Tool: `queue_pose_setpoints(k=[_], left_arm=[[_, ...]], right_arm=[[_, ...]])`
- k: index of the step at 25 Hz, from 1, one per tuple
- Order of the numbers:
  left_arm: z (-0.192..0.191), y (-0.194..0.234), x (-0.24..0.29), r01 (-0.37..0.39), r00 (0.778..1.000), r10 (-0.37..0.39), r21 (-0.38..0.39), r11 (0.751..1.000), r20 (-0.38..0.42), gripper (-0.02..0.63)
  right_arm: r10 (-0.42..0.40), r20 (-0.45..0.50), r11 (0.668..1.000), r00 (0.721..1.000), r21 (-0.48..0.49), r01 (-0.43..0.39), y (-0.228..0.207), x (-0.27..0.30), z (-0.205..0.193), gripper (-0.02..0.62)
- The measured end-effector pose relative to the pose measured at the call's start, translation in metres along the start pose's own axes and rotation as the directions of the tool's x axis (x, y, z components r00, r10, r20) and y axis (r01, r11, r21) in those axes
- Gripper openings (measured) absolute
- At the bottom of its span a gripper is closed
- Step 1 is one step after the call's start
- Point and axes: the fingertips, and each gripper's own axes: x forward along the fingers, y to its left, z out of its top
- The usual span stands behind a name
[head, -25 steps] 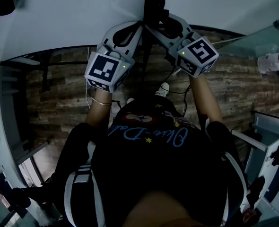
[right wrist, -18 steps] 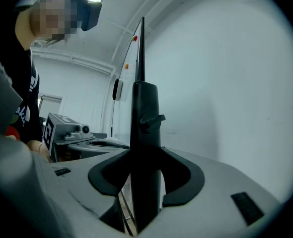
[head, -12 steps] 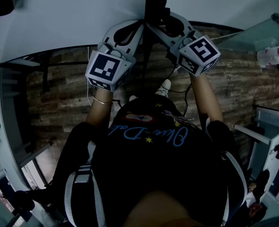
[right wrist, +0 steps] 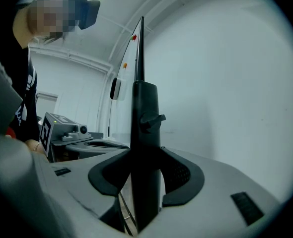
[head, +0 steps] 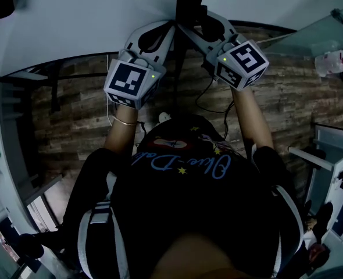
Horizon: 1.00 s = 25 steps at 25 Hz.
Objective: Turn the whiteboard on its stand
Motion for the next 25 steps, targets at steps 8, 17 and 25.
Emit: queue_pose_setpoints(k=[8, 17, 25], left_arm=[[-0.009, -0.008, 0.0, -0.061, 0.998, 0.061, 0.001, 0.998, -0.029, -0.009], [-0.01, -0.013, -0.006, -0.092, 0.995, 0.093, 0.012, 0.996, -0.041, -0.009], [-0.014, -0.017, -0.014, -0.133, 0.99, 0.132, -0.01, 0.991, -0.049, -0.009]], right_arm=[[-0.011, -0.028, 1.0, 1.0, 0.004, 0.012, 0.003, -0.008, -0.002, 0.19], [-0.005, -0.022, 1.0, 1.0, 0.0, 0.005, 0.01, -0.013, 0.0, 0.19], [0.003, -0.03, 1.0, 1.0, 0.002, -0.003, 0.018, -0.015, -0.002, 0.19]])
